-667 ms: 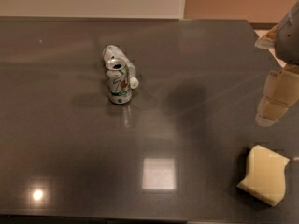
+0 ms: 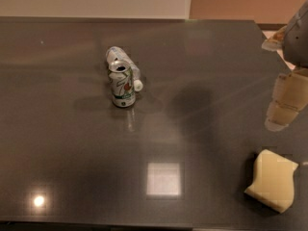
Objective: Move sponge near 7up can
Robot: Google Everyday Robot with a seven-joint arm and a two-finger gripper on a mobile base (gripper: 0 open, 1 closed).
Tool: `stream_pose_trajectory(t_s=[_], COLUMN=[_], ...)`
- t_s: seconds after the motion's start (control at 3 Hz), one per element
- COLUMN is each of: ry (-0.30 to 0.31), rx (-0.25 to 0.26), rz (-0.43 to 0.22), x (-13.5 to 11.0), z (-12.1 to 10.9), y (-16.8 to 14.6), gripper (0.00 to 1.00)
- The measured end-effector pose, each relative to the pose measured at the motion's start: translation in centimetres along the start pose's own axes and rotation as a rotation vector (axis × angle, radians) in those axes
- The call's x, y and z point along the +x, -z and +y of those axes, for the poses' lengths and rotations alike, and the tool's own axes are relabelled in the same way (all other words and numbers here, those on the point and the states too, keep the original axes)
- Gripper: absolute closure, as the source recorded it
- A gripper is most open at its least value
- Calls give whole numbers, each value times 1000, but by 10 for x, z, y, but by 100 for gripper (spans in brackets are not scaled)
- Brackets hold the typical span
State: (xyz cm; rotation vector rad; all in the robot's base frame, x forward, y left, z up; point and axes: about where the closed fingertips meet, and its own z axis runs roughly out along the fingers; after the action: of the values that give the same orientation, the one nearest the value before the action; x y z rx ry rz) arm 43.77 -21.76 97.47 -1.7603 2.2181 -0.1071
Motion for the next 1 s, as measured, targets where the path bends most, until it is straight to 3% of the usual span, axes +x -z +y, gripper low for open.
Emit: stream_pose_trajectory(t_s=[0.33,1.0], ry=[52,300], rx=[-27,-92], rz=[5,57], x=[9,28], z=[5,21], y=[-8,-43], gripper=[0,0])
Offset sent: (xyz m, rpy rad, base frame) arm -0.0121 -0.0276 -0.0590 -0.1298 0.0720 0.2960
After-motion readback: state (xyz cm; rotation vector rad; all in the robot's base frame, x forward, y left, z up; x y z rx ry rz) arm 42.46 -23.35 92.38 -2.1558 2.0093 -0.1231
